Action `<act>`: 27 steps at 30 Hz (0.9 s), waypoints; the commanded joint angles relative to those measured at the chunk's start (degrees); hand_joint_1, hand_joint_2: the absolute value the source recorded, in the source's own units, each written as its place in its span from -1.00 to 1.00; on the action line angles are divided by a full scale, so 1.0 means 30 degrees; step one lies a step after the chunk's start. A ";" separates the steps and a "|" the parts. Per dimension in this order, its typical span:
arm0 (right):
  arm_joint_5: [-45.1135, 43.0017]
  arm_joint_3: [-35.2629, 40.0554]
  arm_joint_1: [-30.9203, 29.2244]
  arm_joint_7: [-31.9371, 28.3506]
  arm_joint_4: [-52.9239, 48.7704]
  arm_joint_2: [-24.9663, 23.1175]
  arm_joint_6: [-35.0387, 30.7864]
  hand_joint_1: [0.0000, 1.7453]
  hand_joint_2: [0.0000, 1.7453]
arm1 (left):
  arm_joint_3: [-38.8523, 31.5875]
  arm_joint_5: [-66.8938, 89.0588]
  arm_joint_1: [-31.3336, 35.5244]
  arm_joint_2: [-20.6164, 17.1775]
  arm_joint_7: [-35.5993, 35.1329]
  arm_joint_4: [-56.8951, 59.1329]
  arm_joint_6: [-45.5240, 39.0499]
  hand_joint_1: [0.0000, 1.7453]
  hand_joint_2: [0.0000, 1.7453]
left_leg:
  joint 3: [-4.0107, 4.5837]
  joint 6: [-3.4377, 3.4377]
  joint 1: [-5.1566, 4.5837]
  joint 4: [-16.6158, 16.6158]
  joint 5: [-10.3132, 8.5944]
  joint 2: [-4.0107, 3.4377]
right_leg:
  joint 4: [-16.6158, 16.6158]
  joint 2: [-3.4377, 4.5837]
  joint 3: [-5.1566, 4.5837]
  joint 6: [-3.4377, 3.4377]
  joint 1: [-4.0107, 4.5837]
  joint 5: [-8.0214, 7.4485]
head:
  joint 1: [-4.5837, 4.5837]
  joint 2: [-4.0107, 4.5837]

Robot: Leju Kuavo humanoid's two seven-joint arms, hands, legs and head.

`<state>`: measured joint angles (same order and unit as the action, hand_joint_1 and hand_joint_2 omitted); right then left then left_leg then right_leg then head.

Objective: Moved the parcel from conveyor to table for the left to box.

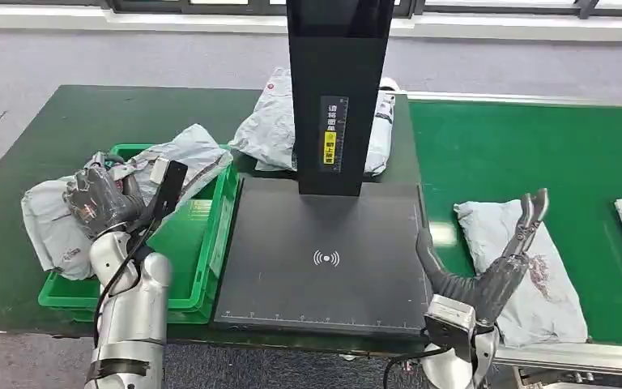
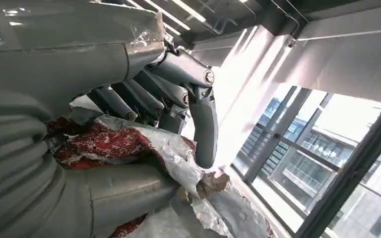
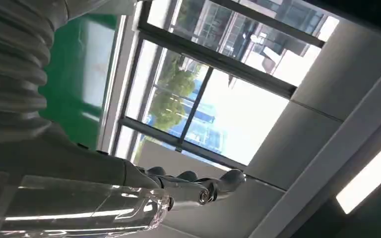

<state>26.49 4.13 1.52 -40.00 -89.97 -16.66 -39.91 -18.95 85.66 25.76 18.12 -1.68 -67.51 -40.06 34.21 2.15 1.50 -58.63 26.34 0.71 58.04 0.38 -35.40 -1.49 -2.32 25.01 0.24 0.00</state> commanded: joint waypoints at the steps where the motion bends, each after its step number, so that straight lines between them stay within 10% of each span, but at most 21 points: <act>1: -0.0094 -0.0117 -0.0880 -0.0001 0.1558 0.0082 -0.0030 -1.00 1.00 | -0.0772 0.0739 0.0312 -0.0609 -0.0118 0.0351 0.0021 1.00 1.00 | -0.0093 -0.0053 -0.0002 0.0058 0.0007 -0.0084 | -0.0057 0.0048 0.0067 0.0072 0.0020 -0.0016 | 0.0007 0.0000; 5: -0.0066 -0.0148 -0.0816 -0.0001 0.1510 0.0073 -0.0030 -1.00 1.00 | -0.0852 0.0662 0.0335 -0.0584 -0.0040 0.0427 0.0021 1.00 1.00 | -0.0073 -0.0048 0.0007 0.0047 0.0002 -0.0068 | -0.0050 0.0032 0.0058 0.0075 0.0027 -0.0016 | -0.0001 0.0000; 6: -0.0030 -0.0210 -0.0741 -0.0001 0.1425 0.0038 -0.0030 -1.00 1.00 | -0.0942 0.0774 0.0348 -0.0560 -0.0033 0.0499 0.0021 0.30 1.00 | -0.0097 -0.0056 0.0003 0.0066 0.0000 -0.0076 | -0.0065 0.0033 0.0078 0.0089 0.0028 -0.0017 | 0.0007 0.0007; 7: 0.0039 -0.0289 -0.0662 -0.0001 0.1284 -0.0017 -0.0030 -1.00 1.00 | -0.1080 0.0486 0.0346 -0.0438 0.0260 0.0318 0.0021 -1.00 1.00 | -0.0048 -0.0032 -0.0001 0.0030 0.0003 -0.0046 | -0.0027 0.0021 0.0035 0.0050 0.0012 -0.0007 | -0.0001 0.0000; 11: 0.0299 -0.0666 -0.0416 -0.0001 0.0776 -0.0285 -0.0030 -1.00 1.00 | -0.2027 -0.0722 0.0772 0.0267 0.2123 0.0533 0.0021 -1.00 1.00 | -0.0080 -0.0057 0.0003 0.0046 0.0006 -0.0048 | -0.0050 0.0005 0.0071 0.0082 0.0027 -0.0003 | -0.0001 0.0000; 12: 0.0347 -0.0742 -0.0373 -0.0001 0.0717 -0.0325 -0.0030 -1.00 1.00 | -0.2354 -0.1071 0.0948 0.0459 0.2588 0.0721 0.0021 -1.00 -1.00 | -0.0031 -0.0034 0.0004 0.0012 0.0006 -0.0017 | -0.0018 -0.0008 0.0032 0.0047 0.0019 0.0002 | -0.0001 0.0000; 27: 0.0935 -0.2180 0.0344 -0.0001 -0.0136 -0.1088 -0.0030 -1.00 1.00 | -0.2915 -0.4300 0.1884 0.0627 0.4477 0.1733 0.0021 -1.00 -1.00 | -0.0041 -0.0042 0.0006 0.0013 0.0001 0.0017 | -0.0022 -0.0048 0.0042 0.0063 0.0025 0.0013 | 0.0007 0.0000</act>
<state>29.09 2.73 1.77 -40.02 -89.79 -16.83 -40.02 -25.00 74.22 28.12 19.76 11.24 -66.20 -40.06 34.19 2.15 1.50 -58.64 26.34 0.69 58.04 0.40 -35.43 -1.49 -2.32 25.01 0.26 0.00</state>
